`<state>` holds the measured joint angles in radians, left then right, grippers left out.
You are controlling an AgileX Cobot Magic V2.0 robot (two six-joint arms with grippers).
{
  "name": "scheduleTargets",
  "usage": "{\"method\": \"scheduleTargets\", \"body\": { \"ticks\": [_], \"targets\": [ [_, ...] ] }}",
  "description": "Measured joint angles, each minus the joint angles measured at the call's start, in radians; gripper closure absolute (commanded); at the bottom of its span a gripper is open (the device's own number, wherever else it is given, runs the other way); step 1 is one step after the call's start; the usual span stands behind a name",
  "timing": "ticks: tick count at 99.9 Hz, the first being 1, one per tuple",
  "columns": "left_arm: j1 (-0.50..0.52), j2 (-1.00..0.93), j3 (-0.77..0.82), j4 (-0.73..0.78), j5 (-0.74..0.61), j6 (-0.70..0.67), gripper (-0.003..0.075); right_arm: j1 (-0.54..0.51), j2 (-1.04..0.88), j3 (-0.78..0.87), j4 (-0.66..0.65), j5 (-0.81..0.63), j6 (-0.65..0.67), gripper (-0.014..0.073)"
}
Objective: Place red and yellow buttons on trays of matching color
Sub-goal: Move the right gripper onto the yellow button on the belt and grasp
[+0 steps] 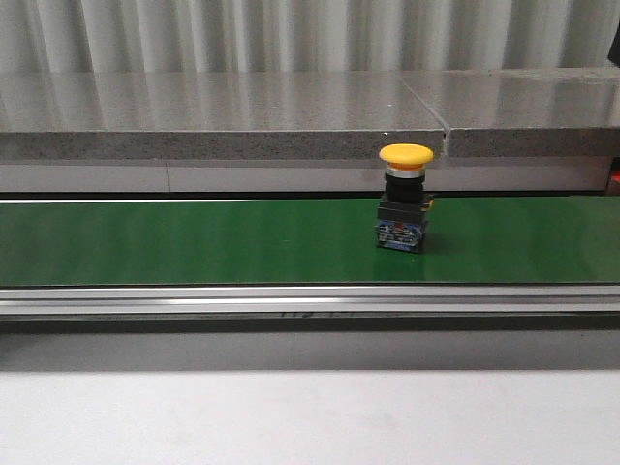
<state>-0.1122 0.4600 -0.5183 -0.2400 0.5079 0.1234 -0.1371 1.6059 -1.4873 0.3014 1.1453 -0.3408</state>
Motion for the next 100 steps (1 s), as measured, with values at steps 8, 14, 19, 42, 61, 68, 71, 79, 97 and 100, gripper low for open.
{"method": "scheduleTargets", "body": {
  "ticks": [8, 14, 19, 42, 61, 68, 71, 79, 97, 100],
  "targets": [
    [0.000, 0.000, 0.000, 0.000, 0.000, 0.000, 0.0740, 0.029, -0.044, 0.077, 0.000, -0.015, -0.004, 0.0022],
    [0.000, 0.000, 0.000, 0.000, 0.000, 0.000, 0.0740, 0.049, -0.078, 0.136, 0.000, -0.020, -0.006, 0.0022],
    [0.000, 0.000, 0.000, 0.000, 0.000, 0.000, 0.0740, 0.065, -0.101, 0.179, 0.000, -0.024, -0.009, 0.0022],
    [0.000, 0.000, 0.000, 0.000, 0.000, 0.002, 0.0740, 0.142, -0.151, 0.323, 0.000, -0.067, -0.059, 0.0022],
    [0.000, 0.000, 0.000, 0.000, 0.000, 0.002, 0.0740, 0.223, -0.151, 0.364, 0.000, -0.143, -0.107, 0.0022],
    [0.000, 0.000, 0.000, 0.000, 0.000, 0.002, 0.0740, 0.249, -0.151, 0.366, 0.000, -0.179, -0.115, 0.0022],
    [0.000, 0.000, 0.000, 0.000, 0.000, 0.002, 0.0740, 0.258, -0.149, 0.366, 0.000, -0.193, -0.119, 0.0022],
    [0.000, 0.000, 0.000, 0.000, 0.000, 0.002, 0.0740, 0.281, -0.127, 0.366, 0.002, -0.226, -0.131, 0.0022],
    [0.000, 0.000, 0.000, 0.000, 0.000, 0.002, 0.0740, 0.319, -0.057, 0.366, 0.002, -0.311, -0.139, 0.0022],
    [0.000, 0.000, 0.000, 0.000, 0.000, 0.002, 0.0740, 0.324, -0.044, 0.366, 0.002, -0.334, -0.139, 0.0022]
  ]
}}
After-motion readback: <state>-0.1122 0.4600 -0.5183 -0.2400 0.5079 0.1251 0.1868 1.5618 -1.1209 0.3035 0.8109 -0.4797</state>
